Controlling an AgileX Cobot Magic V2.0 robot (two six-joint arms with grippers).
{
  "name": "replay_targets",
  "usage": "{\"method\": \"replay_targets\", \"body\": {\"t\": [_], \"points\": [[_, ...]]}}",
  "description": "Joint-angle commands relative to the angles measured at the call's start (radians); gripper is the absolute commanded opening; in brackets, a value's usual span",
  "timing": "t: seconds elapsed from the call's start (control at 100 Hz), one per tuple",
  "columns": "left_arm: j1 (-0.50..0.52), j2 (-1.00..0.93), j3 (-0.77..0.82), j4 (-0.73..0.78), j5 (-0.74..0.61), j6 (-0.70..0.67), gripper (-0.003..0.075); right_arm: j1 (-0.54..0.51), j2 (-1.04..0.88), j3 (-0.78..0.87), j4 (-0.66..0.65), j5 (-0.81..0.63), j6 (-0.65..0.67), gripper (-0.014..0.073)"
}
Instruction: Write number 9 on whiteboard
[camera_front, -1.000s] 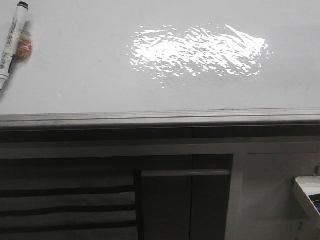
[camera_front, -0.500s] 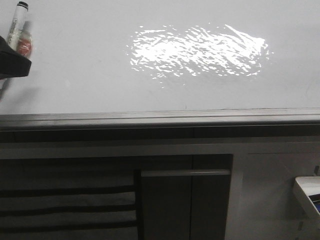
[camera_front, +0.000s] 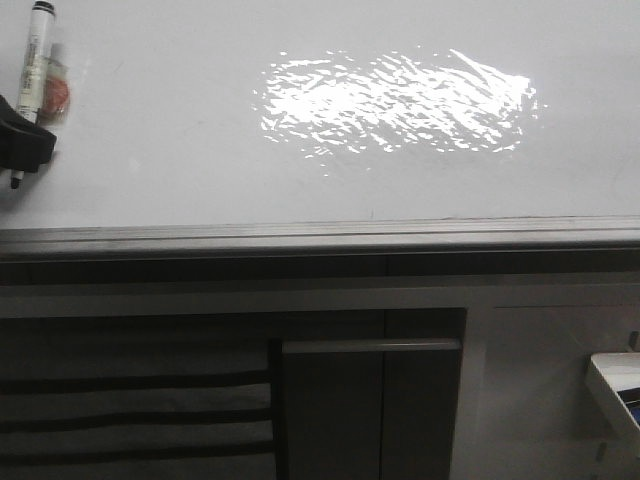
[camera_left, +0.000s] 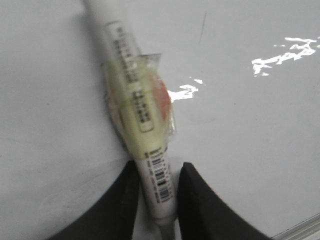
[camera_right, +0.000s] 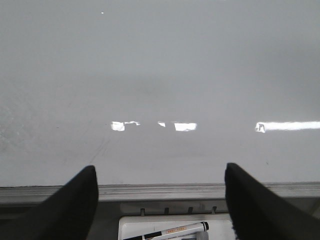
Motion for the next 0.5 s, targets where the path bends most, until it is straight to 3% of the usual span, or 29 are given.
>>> {"method": "replay_targets", "body": {"t": [0.0,0.29,0.38,0.49], "points": [[-0.008,-0.017,-0.028,-0.006,-0.069,-0.004,0.0078,-0.005,0.014,-0.036,-0.011,-0.077,-0.006,0.0469],[-0.008,-0.054,-0.035,-0.006,-0.024,-0.006,-0.0013,-0.005,0.014,-0.051,0.031,-0.061,-0.006,0.0469],[-0.008,-0.101,-0.073,-0.006,0.133,-0.008,-0.0020,-0.001,0.027,-0.102,0.076,0.032,-0.006,0.0469],[-0.008,-0.146,-0.167,-0.006,0.433,-0.008,-0.0020,0.008,0.082,-0.182,0.087,0.192,-0.006,0.0469]]}}
